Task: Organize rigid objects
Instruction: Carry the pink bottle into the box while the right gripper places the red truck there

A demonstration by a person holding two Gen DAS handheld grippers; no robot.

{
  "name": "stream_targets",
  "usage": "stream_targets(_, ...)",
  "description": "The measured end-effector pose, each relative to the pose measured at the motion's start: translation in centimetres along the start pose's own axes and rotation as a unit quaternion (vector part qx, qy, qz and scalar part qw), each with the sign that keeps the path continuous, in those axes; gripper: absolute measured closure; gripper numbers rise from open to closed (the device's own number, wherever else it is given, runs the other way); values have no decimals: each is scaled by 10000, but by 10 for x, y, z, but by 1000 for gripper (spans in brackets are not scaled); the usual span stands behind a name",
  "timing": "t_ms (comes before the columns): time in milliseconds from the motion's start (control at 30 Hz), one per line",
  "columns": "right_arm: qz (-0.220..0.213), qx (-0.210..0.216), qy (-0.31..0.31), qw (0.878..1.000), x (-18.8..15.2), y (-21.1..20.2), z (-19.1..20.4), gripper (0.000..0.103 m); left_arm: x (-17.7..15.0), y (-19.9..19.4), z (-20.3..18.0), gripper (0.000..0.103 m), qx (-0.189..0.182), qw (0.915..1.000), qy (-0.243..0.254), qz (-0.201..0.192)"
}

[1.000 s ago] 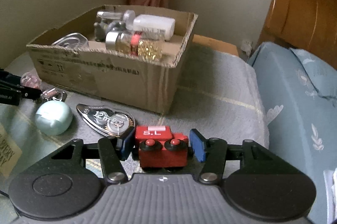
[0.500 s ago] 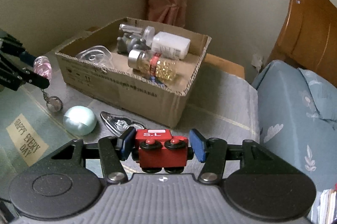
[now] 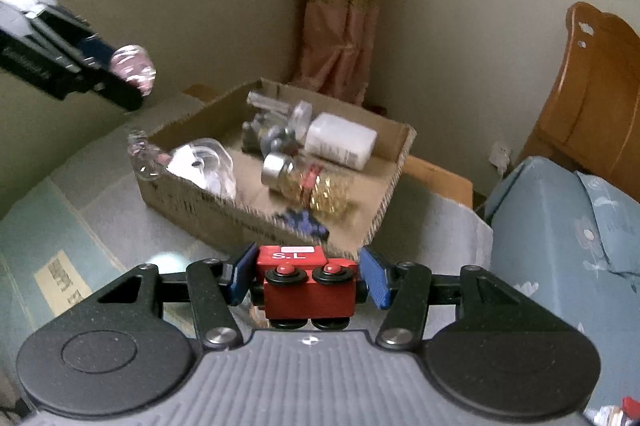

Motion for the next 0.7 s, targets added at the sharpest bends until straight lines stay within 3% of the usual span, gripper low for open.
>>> stream_targets(233, -77, 105, -41, 9999, 27, 12, -3, 42, 37, 30, 9, 53, 191, 9998, 116, 0)
stream_targets(600, -95, 101, -131, 9998, 57, 35, -5, 42, 30, 82, 33, 51, 563, 9978, -31, 347)
stream_targets(633, -97, 110, -130, 9998, 59, 37, -5, 42, 28, 83, 35, 38, 566, 9978, -94, 343)
stream_targets(667, -96, 117, -118, 9998, 60, 39, -5, 42, 26, 84, 36, 18, 536, 9978, -127, 361)
stream_targets(700, -88, 132, -108, 9998, 62, 40, -6, 42, 24, 83, 37, 12, 509, 9981, -175, 308)
Point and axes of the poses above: each gripper's, at about its wrist camera, not at the fingertips, and y roughly the way its jaws point, z to its left, x to its top, the point moved 4 cm from there along y, roughly the way its jaws point, and after that the axes turned 1 degree about x, right-handed, at the moved point
